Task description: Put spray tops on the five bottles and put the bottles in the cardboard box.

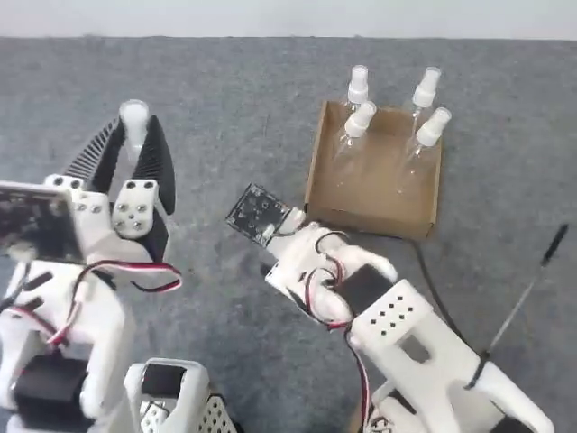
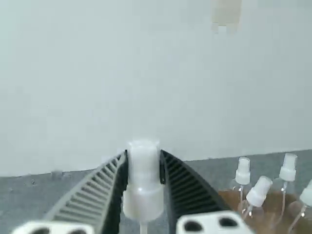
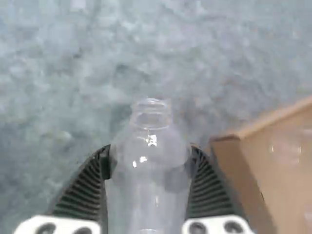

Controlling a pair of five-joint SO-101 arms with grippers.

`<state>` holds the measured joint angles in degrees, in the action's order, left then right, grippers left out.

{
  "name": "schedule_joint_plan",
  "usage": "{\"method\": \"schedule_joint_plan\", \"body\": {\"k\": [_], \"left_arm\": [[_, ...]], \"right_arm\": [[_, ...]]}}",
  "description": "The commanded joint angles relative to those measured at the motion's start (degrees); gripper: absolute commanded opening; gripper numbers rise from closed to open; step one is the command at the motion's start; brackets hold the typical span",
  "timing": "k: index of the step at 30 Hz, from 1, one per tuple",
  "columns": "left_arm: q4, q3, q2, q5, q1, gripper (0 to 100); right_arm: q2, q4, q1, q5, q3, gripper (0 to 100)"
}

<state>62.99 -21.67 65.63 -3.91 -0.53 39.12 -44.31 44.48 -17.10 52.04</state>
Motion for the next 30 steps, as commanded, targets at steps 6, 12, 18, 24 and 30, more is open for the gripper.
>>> {"method": "schedule_joint_plan", "body": {"k": [6,12,18,24,30], "left_arm": [[-4.7,-1.3,-0.2,-6.3,0.4,1],[-9.9,-8.3,0.1,-9.1,0.8,1],[-9.8,-9.5,-0.1,-9.2,6.0,1],[-9.8,-13.7,0.1,-9.3,9.0,1],[-9.8,-18.6,0.2,-9.3,11.8,1]], "right_arm": [[8.6,23.2,5.5,6.8,11.9,0.6],[17.5,26.8,5.8,7.7,18.6,0.6],[20.6,26.8,5.8,7.7,21.0,0.6],[20.7,26.8,5.6,7.7,21.1,0.6],[21.2,25.1,5.8,7.3,22.2,0.6]]}}
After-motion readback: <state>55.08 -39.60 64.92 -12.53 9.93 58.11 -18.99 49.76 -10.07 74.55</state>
